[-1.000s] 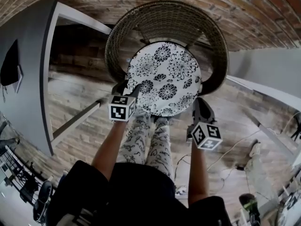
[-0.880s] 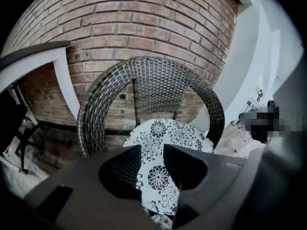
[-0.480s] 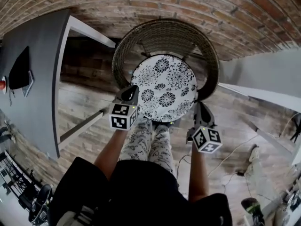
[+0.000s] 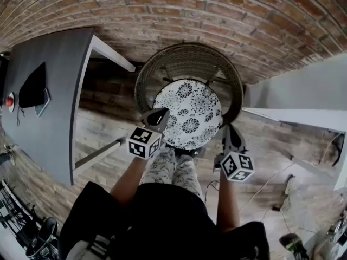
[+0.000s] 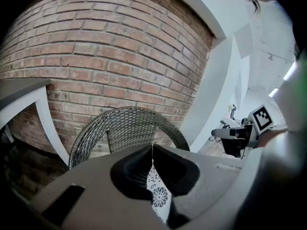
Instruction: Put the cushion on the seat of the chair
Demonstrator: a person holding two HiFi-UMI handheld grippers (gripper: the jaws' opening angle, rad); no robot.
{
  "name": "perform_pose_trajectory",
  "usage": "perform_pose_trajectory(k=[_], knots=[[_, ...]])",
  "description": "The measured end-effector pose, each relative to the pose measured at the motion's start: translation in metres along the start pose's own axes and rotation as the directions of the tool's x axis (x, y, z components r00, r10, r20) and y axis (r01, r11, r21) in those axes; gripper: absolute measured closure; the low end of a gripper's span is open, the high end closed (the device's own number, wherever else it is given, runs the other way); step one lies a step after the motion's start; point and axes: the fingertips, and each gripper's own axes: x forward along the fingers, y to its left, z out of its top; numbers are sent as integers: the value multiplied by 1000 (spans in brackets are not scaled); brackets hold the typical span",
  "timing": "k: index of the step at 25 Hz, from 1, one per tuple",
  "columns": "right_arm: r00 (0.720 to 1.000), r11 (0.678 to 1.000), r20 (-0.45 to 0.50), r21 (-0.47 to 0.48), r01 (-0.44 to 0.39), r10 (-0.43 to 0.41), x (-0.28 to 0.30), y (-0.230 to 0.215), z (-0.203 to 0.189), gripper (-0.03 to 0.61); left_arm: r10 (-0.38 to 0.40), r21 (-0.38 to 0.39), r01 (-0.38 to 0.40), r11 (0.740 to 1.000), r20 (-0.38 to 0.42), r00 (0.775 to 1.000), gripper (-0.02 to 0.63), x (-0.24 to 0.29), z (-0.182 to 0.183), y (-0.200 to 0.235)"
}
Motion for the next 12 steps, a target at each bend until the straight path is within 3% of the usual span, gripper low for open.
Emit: perform_pose_trajectory(k=[6,12], knots=[[999,999,37,-37,-5,6,-20,16,27,578,-55,18,54,998,84,995,604,-21,37,-21],[997,998,73,-57,-1,5,-39,27,50,578,-46,60,36,998,163,986,604,-50,72,-34]])
